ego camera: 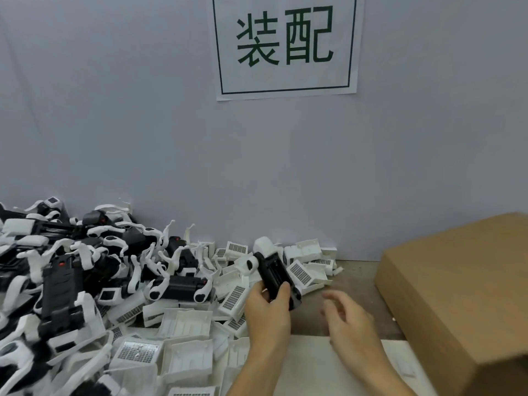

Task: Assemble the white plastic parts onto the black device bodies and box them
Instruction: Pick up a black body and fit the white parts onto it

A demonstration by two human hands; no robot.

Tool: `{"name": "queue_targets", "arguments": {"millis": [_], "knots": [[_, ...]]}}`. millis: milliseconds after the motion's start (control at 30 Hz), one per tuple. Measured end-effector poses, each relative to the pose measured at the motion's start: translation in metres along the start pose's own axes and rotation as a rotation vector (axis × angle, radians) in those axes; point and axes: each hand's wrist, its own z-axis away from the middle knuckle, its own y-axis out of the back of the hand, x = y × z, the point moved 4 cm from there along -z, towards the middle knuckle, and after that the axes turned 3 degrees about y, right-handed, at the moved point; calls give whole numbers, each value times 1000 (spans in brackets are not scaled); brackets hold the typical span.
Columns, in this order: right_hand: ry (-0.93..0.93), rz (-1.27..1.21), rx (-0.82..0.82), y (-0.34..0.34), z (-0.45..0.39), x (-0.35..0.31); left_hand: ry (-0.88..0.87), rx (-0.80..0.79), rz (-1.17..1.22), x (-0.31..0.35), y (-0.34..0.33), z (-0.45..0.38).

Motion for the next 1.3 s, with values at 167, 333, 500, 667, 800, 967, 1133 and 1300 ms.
{"name": "queue_targets", "arguments": {"millis": [167, 333, 500, 667, 800, 967, 1133, 1300], "knots": [[110, -61, -227, -18, 6, -7, 43, -93, 51, -1, -5, 6], [112, -42, -190, -17, 6, -6, -36, -329, -128, -3, -21, 19], [43, -36, -158, -8, 7, -7, -169, -409, -278, -2, -27, 22], [84, 32, -146, -4, 4, -14, -195, -373, -273, 0, -27, 22], [78, 13, -194, -9, 8, -17, -171, -359, -255, 0, -24, 22], [65, 9, -188, -10, 5, -13, -156, -359, -267, -3, -24, 20], [118, -41, -179, -9, 6, -14, -108, -356, -158, -3, -24, 20], [222, -171, -184, -15, 9, -18, -78, -321, -32, 0, -21, 18]]}}
